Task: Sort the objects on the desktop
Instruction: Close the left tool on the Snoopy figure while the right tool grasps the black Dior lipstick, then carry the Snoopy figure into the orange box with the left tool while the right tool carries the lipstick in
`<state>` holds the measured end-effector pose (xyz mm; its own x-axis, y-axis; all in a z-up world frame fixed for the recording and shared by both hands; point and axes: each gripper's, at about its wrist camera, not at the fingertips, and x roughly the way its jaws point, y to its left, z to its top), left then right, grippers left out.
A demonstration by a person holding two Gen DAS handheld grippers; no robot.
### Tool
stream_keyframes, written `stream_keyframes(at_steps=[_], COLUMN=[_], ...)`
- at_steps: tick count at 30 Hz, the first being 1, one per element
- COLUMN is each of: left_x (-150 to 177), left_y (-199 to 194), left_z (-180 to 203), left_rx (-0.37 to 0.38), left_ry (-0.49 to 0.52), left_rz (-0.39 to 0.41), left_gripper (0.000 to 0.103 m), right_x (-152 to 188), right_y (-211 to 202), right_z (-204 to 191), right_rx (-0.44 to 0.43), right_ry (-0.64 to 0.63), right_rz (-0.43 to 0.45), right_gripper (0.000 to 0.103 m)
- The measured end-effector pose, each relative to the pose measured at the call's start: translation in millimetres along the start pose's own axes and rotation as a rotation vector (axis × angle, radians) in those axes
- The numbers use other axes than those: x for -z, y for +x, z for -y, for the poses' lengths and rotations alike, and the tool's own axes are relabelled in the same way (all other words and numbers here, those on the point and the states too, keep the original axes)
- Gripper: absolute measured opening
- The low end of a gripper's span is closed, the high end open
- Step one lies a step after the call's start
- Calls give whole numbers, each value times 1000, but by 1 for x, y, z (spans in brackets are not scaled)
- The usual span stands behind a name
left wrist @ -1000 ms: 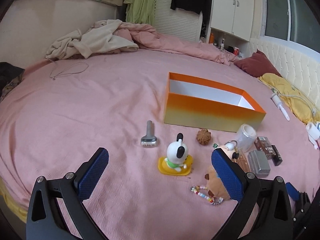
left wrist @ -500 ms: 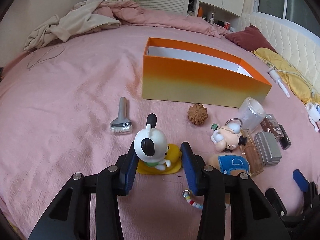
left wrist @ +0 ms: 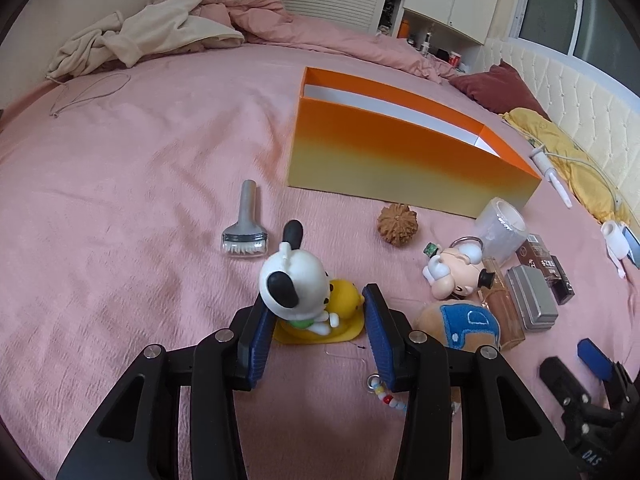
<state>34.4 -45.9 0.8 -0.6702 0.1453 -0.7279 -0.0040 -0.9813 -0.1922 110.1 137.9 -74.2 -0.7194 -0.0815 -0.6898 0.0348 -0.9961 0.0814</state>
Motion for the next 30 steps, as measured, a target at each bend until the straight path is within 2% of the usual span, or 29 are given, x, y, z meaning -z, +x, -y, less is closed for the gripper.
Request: stream_keyframes(at_steps=[1, 4, 5, 8, 11, 12, 13, 14, 15, 16, 20, 22, 25, 30], left_x=[0, 1, 2, 3, 3, 3, 3, 3, 3, 3, 2, 2, 3, 3], left_y=[0, 0, 0, 0, 0, 0, 0, 0, 1, 1, 1, 1, 1, 0], left_z=[0, 0, 1, 3, 4, 4, 3, 1, -1, -2, -3, -2, 0, -1], left_rx=[3, 7, 3, -11, -18, -17, -13, -7, 1, 8, 12, 5, -3, 2], left_ry=[-2, -1, 2, 14, 19, 19, 16, 10, 1, -5, -7, -1, 7, 3], left_rz=[0, -5, -3, 2, 3, 4, 4, 3, 3, 4, 4, 4, 4, 9], left_gripper=[45, 45, 45, 45, 45, 45, 45, 45, 45, 45, 45, 45, 45, 44], right_x=[-3, -11, -15, -27, -41, -45, -49, -52, -52, -51, -44, -40, -36, -32], right_y=[-2, -2, 0, 2, 6, 10, 16, 24, 34, 43, 43, 39, 29, 21], right_z=[1, 10, 15, 26, 25, 24, 25, 26, 27, 28, 23, 26, 40, 42], right_rx=[-14, -43, -44, -25, 30, 46, 63, 92, 120, 132, 138, 105, 7, -23], right_ry=[16, 63, 99, 178, 133, 115, 106, 100, 100, 100, 57, 88, 170, 200], right_rz=[12, 10, -1, -3, 10, 2, -17, -50, -97, -139, -90, -66, -28, -16], right_gripper=[95, 77, 68, 65, 65, 62, 57, 42, 30, 30, 18, 18, 18, 18])
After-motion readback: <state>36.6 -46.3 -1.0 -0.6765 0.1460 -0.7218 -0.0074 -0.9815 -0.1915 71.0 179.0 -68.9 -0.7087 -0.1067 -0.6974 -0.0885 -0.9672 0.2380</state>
